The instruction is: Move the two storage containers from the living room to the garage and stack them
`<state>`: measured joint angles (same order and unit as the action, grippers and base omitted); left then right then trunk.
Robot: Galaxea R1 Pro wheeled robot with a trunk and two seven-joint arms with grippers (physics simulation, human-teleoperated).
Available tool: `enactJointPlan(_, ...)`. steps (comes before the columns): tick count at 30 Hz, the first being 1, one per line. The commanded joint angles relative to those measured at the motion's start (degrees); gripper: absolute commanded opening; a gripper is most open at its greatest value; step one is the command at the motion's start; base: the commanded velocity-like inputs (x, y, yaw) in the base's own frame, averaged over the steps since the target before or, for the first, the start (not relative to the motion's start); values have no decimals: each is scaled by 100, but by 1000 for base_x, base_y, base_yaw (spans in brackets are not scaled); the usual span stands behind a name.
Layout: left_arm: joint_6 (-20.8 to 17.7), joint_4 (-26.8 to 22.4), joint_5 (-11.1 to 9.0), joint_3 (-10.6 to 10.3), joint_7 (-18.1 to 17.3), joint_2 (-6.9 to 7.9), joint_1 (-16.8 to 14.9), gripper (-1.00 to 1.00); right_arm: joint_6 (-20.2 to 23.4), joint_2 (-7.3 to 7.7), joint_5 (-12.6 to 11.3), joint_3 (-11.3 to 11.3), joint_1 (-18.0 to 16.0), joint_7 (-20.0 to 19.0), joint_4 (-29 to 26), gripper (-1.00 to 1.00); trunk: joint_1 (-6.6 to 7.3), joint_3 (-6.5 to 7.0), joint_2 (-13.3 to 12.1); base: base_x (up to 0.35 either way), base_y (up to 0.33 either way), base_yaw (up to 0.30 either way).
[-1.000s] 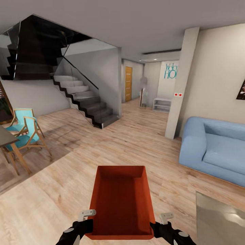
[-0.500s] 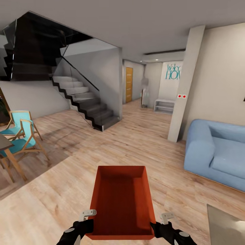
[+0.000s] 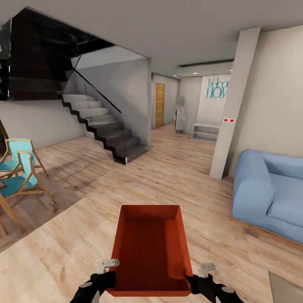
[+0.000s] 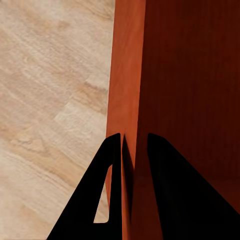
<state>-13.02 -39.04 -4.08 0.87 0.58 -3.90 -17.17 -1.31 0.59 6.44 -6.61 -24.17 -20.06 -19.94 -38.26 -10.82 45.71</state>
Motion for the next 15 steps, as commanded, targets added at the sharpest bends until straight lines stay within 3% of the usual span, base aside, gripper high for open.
enactJointPlan(1, -34, -25, -31, 19, 22, -32, -5, -100, -10, -85, 101, 19, 0, -60, 17, -100, -5, -8, 6, 327, 0, 0)
enactJointPlan(15, -34, -25, -31, 19, 22, -32, -5, -100, -16, -85, 103, 19, 0, -65, 17, -100, -5, -8, 6, 327, 0, 0)
